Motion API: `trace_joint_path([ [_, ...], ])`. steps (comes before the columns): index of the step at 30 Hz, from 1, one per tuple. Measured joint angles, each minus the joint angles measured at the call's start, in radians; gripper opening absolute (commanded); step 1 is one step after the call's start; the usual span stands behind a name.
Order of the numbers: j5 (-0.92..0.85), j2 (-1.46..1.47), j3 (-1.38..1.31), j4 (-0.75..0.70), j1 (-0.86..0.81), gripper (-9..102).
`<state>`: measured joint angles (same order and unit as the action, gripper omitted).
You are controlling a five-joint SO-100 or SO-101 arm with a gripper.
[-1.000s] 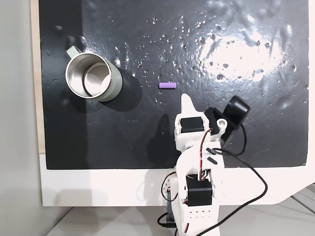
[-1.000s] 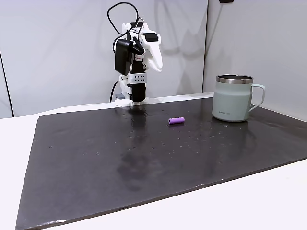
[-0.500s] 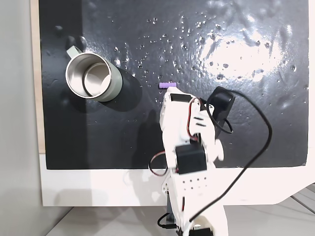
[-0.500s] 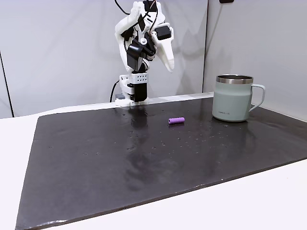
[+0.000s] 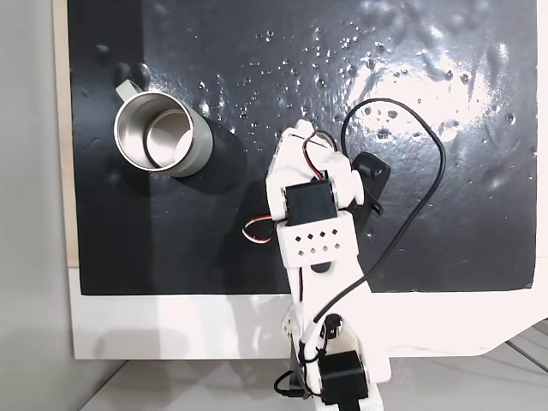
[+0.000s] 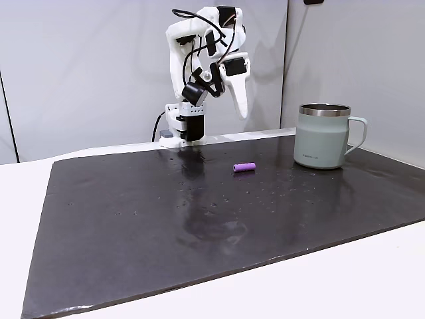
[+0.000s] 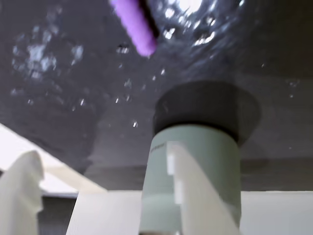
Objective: Grasp a pengrip and put it in the cup.
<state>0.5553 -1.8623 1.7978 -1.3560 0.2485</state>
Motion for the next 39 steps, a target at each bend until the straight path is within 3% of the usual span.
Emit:
trace_joint_path([
  [21, -0.048, 0.413, -0.003, 0.204, 0.0, 27],
  [29, -0.074, 0.474, -0.003, 0.239, 0.0, 17],
  [35, -0.13, 0.474, -0.003, 0.253, 0.0, 2],
  [39, -0.166, 0.474, -0.003, 0.258, 0.0, 0],
])
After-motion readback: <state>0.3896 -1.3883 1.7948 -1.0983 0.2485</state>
